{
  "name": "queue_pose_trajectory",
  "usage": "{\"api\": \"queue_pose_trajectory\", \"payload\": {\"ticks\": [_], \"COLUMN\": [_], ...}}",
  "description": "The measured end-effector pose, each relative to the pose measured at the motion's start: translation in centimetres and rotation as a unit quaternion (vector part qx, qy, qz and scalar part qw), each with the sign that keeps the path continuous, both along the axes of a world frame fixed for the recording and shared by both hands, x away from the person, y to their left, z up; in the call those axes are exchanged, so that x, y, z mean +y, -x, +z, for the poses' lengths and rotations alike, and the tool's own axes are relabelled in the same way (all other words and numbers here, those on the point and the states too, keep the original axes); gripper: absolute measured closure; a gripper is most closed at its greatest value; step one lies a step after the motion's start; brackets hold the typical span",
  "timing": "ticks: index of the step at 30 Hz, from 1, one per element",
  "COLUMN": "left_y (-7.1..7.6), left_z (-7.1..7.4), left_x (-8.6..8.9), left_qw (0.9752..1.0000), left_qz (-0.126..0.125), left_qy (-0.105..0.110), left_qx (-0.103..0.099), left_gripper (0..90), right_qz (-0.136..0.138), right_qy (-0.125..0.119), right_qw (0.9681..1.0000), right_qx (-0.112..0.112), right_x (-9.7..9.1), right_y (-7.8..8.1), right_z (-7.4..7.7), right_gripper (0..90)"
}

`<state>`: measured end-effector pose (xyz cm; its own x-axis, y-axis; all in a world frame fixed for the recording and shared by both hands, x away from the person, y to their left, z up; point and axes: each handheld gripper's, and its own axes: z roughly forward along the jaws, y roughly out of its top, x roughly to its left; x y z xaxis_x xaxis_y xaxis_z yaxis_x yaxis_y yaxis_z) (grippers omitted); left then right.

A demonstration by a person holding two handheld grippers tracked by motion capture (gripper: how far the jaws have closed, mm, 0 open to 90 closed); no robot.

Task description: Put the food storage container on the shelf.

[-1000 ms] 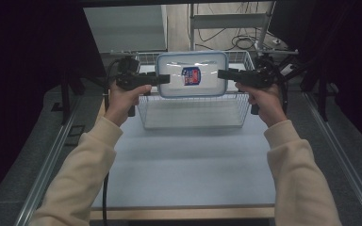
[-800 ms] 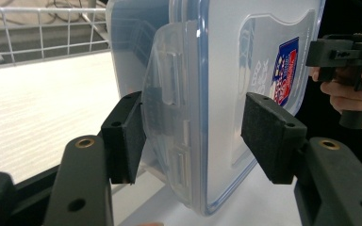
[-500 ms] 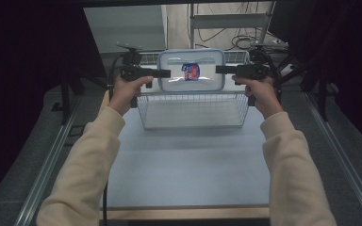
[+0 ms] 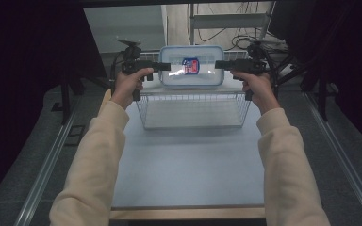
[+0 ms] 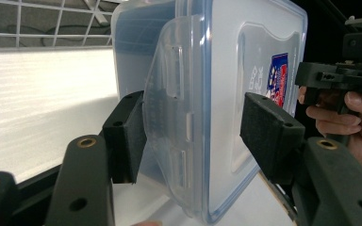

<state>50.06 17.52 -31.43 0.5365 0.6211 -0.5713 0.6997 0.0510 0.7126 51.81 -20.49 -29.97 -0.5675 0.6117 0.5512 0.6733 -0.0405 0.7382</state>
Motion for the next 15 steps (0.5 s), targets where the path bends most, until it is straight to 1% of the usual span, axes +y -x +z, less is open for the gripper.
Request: {"api": "queue_pose_trajectory", "payload": {"ticks": [1,3,4,8,11,12,14,15], "left_y": [-0.2,-0.4,-0.6,-1.1,-1.5,-1.7,-2.1,-2.3], "left_z": [0.0,-0.1,-0.2,-0.5,-0.8,-0.9,-1.3,-1.5], "left_x": [0.0,-0.1,0.0,0.1,0.2,0.2,0.3,0.3], "left_qw": [1.0,0.9999,0.9999,0.9995,0.9987,0.9983,0.9973,0.9965], "left_qz": [0.001,0.007,0.007,0.01,0.015,0.016,0.015,0.016], "left_qy": [0.0,0.009,0.011,0.026,0.038,0.043,0.049,0.056], "left_qx": [0.001,0.007,0.009,0.016,0.028,0.036,0.053,0.059], "left_gripper": [42.0,41.5,41.4,41.1,40.8,40.4,38.3,36.8], "right_qz": [-0.002,-0.008,-0.012,-0.025,-0.039,-0.045,-0.057,-0.064], "right_qy": [0.0,-0.003,-0.006,-0.02,-0.03,-0.029,-0.015,-0.011], "right_qw": [1.0,0.9999,0.9998,0.9991,0.9978,0.9974,0.9969,0.9965], "right_qx": [0.004,0.011,0.015,0.028,0.044,0.048,0.051,0.053], "right_x": [0.0,0.0,0.1,0.1,0.1,0.2,0.4,0.6], "right_y": [-0.1,-0.4,-0.5,-1.1,-1.5,-1.6,-1.8,-1.9], "right_z": [0.0,0.0,0.0,-0.3,-0.5,-0.5,-0.5,-0.5], "right_gripper": [50.5,50.3,50.3,49.8,49.5,49.4,51.0,51.9]}}
